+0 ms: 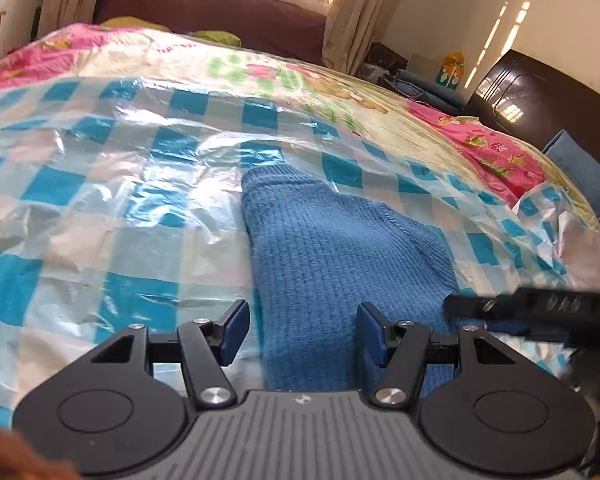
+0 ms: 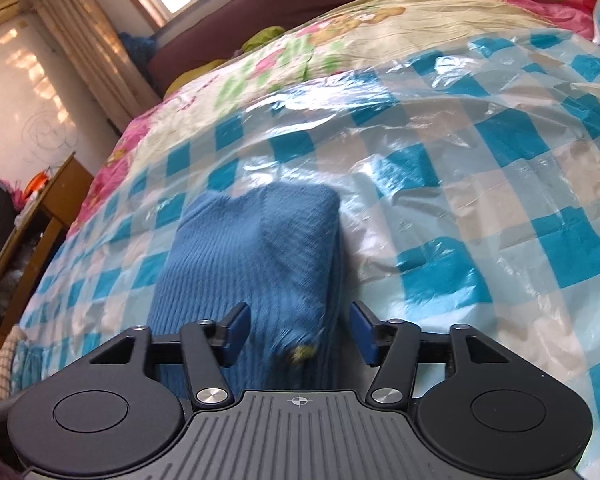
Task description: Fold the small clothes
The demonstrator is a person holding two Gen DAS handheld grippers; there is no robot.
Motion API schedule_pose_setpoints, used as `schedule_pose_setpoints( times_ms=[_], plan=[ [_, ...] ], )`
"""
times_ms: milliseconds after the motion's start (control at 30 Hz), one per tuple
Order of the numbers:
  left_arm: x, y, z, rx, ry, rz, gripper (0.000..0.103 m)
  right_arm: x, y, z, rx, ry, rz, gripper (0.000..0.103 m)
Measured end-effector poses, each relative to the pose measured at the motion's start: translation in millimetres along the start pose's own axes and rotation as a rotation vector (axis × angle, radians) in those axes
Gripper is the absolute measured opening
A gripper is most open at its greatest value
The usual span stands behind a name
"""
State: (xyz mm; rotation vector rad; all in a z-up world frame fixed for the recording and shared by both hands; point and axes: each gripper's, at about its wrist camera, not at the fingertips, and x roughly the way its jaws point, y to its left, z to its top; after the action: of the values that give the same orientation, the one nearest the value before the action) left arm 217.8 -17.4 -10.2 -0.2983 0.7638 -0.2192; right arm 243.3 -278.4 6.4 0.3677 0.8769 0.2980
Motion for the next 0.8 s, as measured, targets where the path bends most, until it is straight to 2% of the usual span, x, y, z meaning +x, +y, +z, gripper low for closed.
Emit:
schedule_pose_setpoints(
  times_ms=[100, 333, 433, 500, 567, 633, 800],
  plan=[
    [18.6, -2.2, -0.1, 0.004, 0.052, -0.009, 0.064, 13.7, 0.5, -4.5, -0.013, 0.037, -0.037, 0.063],
    [35.2, 5.4, 4.8, -0.068, 0.063, -0.068, 0.070, 20.2, -20.0, -4.4, 0.084, 0.064, 0.030, 0.064],
    [50.7, 4.2, 7.1, -0.075, 0.098, -0.073, 0.074, 28.5, -22.9, -3.4, 0.111, 0.079, 0.058, 0.064],
    [50.6, 7.4, 6.0, -0.087, 0.100, -0.086, 0.071, 34.5, -25.0, -2.6, 0.138, 0.087, 0.078, 0.059],
    [44.9, 9.0, 3.8, -0.066, 0.097, -0.098, 0.065, 37.5, -29.7, -3.5, 0.180, 0.102, 0.124, 0.040],
    [38.2, 12.5, 1.5, -0.062, 0.098, -0.110, 0.059, 39.2, -34.2, -7.1, 0.235, 0.114, 0.163, 0.039],
    [12.5, 26.0, -4.3, -0.079, 0.087, -0.092, 0.056, 32.9, -16.9, -20.6, 0.204, 0.124, 0.192, 0.035]
  ],
)
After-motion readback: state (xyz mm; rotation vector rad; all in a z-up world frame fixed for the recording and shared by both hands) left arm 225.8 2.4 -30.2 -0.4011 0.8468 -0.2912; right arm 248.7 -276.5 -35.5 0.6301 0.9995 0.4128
